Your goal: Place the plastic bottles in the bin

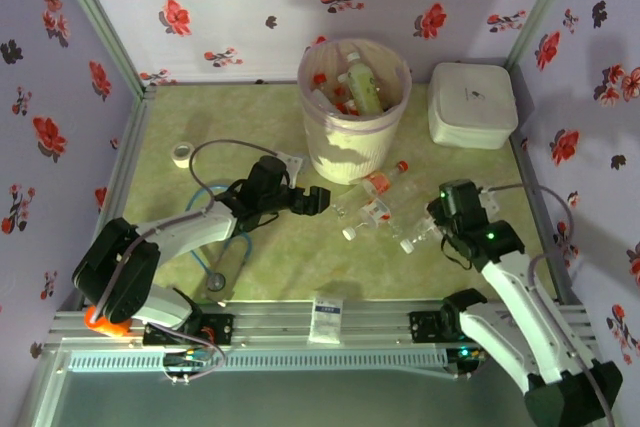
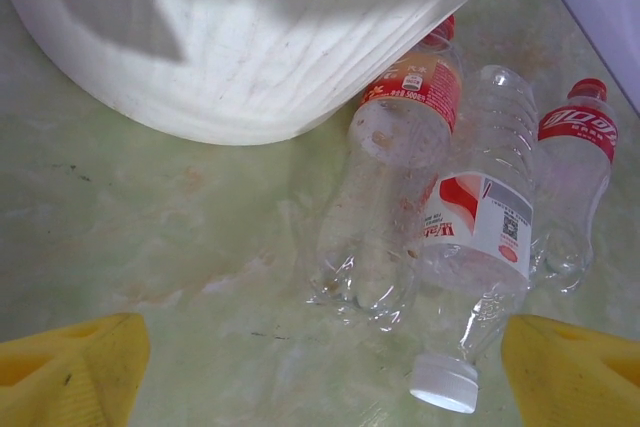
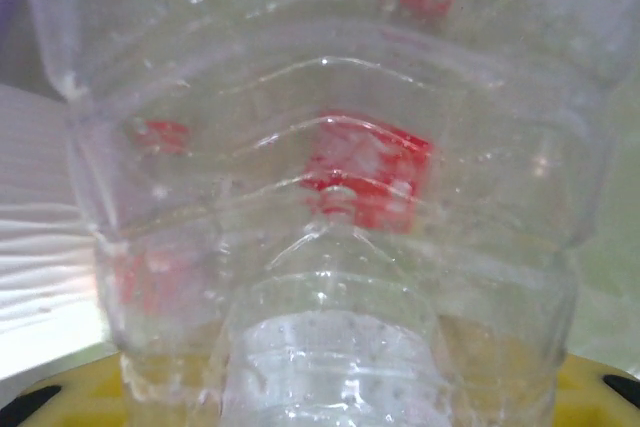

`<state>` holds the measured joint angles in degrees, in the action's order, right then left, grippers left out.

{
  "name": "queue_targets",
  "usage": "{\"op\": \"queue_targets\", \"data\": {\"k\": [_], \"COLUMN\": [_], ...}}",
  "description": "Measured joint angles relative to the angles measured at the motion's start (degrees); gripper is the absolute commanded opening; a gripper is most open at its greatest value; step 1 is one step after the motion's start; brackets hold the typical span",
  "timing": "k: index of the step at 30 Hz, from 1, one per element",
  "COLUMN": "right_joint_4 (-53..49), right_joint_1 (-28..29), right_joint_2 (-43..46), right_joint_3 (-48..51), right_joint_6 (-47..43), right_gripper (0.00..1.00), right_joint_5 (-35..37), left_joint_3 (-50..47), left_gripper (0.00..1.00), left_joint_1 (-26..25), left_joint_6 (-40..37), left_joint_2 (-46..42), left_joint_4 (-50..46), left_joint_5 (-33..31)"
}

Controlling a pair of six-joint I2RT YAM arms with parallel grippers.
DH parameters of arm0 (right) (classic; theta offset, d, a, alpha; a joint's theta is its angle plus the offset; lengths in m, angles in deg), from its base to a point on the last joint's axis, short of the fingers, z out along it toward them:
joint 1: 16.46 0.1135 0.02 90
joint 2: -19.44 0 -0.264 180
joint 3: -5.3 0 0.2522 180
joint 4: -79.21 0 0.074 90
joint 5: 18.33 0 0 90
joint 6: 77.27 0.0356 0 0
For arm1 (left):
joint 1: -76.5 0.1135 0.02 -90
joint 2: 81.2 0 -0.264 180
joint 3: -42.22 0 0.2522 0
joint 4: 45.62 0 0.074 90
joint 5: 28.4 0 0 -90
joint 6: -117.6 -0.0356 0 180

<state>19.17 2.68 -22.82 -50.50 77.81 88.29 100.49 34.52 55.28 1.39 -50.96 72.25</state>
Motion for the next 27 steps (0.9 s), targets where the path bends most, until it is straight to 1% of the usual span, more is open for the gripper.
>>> {"op": "queue_targets", "data": {"k": [1, 5, 7, 10, 13, 18, 20, 24, 27], "right_joint_4": [-0.13, 0.39, 1.97, 5.79, 10.78, 17.66, 18.45, 18.88, 16.55], "right_joint_1": [0.00, 0.00, 0.00, 0.00, 0.00, 0.37, 1.22, 4.72, 6.73], "right_joint_2": [0.66, 1.60, 0.87, -2.69, -8.52, -21.49, -26.91, -38.03, -46.56], "right_joint_3": [-1.25, -6.36, -9.01, -14.49, -21.24, -35.04, -41.53, -56.00, -67.47], "right_joint_6": [-1.01, -6.16, -9.03, -13.88, -18.99, -27.96, -31.82, -41.20, -47.60], "right_gripper": [0.44, 0.42, 0.40, 0.40, 0.40, 0.41, 0.41, 0.42, 0.43], "right_joint_5": [1.18, 5.25, 6.45, 7.21, 6.49, 2.08, 0.31, -1.73, -2.56], "left_joint_3": [-0.37, -1.95, -2.08, -2.21, -2.49, -3.63, -4.31, -5.38, -5.64], "left_gripper": [0.92, 0.92, 0.92, 0.92, 0.92, 0.92, 0.92, 0.93, 0.93], "left_joint_1": [0.00, 0.00, 0.00, 0.00, 0.00, 0.00, 0.00, 0.00, 0.00], "left_joint_6": [0.22, 0.74, 0.74, 0.74, 0.74, 0.74, 0.74, 0.72, 0.74], "left_joint_2": [-0.44, -2.47, -2.95, -3.58, -4.57, -7.61, -9.03, -11.74, -12.98], "left_joint_4": [0.17, 0.15, 0.13, 0.11, 0.02, -0.70, -0.90, -2.69, -3.67], "left_joint_5": [-0.11, -0.17, -0.20, -0.22, -0.59, -1.73, -2.34, -3.65, -4.59]}}
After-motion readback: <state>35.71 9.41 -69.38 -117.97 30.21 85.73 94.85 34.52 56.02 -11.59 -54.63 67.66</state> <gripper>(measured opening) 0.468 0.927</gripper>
